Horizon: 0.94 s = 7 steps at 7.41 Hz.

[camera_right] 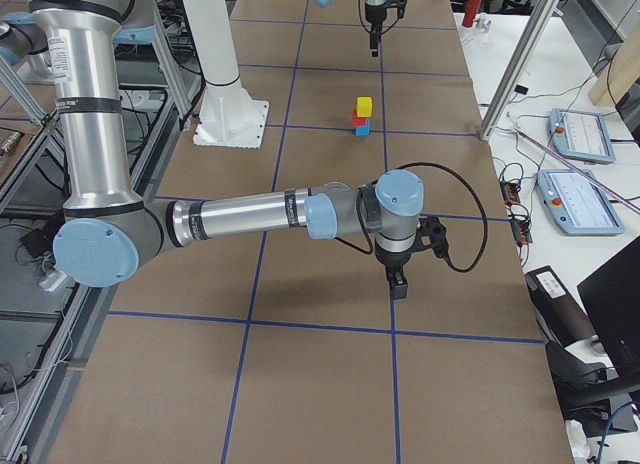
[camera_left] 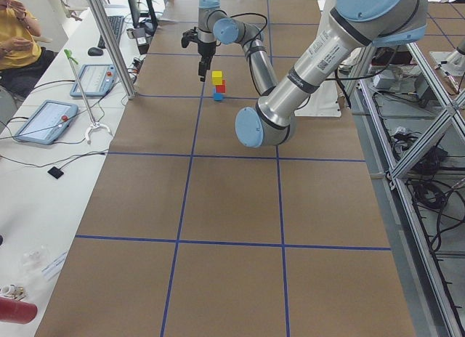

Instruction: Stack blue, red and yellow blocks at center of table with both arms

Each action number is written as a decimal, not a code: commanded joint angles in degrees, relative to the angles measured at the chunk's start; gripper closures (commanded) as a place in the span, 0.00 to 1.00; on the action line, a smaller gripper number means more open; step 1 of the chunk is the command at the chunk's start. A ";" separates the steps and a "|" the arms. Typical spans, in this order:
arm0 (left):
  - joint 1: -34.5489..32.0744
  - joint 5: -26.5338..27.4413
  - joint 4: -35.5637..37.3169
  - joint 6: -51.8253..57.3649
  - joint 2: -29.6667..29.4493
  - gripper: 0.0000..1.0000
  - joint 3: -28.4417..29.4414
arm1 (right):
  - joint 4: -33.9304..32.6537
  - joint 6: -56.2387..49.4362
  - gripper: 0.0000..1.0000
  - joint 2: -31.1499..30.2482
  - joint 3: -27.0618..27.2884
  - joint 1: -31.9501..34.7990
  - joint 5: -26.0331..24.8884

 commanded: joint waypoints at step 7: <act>-40.90 -16.26 -3.43 58.13 42.06 0.00 4.04 | 0.12 -4.75 0.00 -6.36 -0.27 3.72 -0.09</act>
